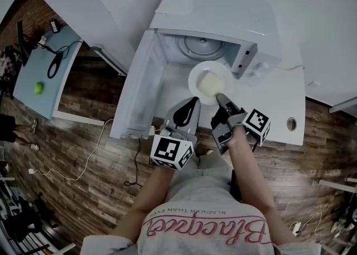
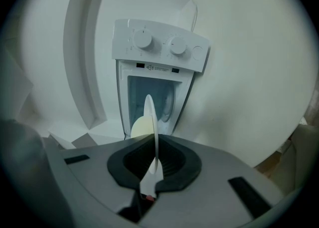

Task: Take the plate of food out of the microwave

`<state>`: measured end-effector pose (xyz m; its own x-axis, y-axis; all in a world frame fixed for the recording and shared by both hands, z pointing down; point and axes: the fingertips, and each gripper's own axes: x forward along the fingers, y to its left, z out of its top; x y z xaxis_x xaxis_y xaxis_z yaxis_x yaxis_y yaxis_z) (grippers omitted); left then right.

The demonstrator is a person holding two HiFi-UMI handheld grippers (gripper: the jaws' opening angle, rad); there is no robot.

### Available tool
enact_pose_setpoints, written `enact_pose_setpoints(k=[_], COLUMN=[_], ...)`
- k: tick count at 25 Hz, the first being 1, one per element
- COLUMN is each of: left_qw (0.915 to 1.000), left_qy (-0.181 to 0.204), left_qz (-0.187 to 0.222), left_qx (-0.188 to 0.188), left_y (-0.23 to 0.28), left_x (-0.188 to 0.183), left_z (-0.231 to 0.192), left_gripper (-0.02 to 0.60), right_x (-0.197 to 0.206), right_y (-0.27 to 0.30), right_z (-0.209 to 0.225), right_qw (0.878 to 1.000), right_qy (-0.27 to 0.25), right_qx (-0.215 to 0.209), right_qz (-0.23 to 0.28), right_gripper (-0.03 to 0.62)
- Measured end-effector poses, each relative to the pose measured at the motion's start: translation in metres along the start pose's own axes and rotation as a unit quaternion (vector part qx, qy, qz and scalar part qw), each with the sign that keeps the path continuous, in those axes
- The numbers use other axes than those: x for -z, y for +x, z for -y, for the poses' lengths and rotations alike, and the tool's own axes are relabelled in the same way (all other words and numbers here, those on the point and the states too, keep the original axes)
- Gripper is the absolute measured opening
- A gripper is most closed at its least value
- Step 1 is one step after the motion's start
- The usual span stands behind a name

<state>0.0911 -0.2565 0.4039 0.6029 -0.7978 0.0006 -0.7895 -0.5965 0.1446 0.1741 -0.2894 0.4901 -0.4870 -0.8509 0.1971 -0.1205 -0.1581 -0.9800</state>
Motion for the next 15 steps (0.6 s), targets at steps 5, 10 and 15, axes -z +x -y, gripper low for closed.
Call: enact_pose_setpoints(k=[5, 10, 15], left_qw=[1.0, 0.9999, 0.9998], left_qy=[0.001, 0.003, 0.004], left_qz=[0.001, 0.006, 0.017], left_qx=[-0.004, -0.009, -0.012], left_y=[0.003, 0.005, 0.006], left_x=[-0.007, -0.018, -0.029], left_z=[0.001, 0.0, 0.0], left_gripper=[0.006, 0.006, 0.006], right_x=[0.0, -0.002, -0.004], right_y=[-0.004, -0.008, -0.014], right_z=[-0.009, -0.021, -0.035], right_qw=[1.0, 1.0, 1.0], right_qy=[-0.001, -0.002, -0.003], right_qx=[0.002, 0.002, 0.004], right_qz=[-0.008, -0.012, -0.019], right_gripper=[0.02, 0.02, 0.02])
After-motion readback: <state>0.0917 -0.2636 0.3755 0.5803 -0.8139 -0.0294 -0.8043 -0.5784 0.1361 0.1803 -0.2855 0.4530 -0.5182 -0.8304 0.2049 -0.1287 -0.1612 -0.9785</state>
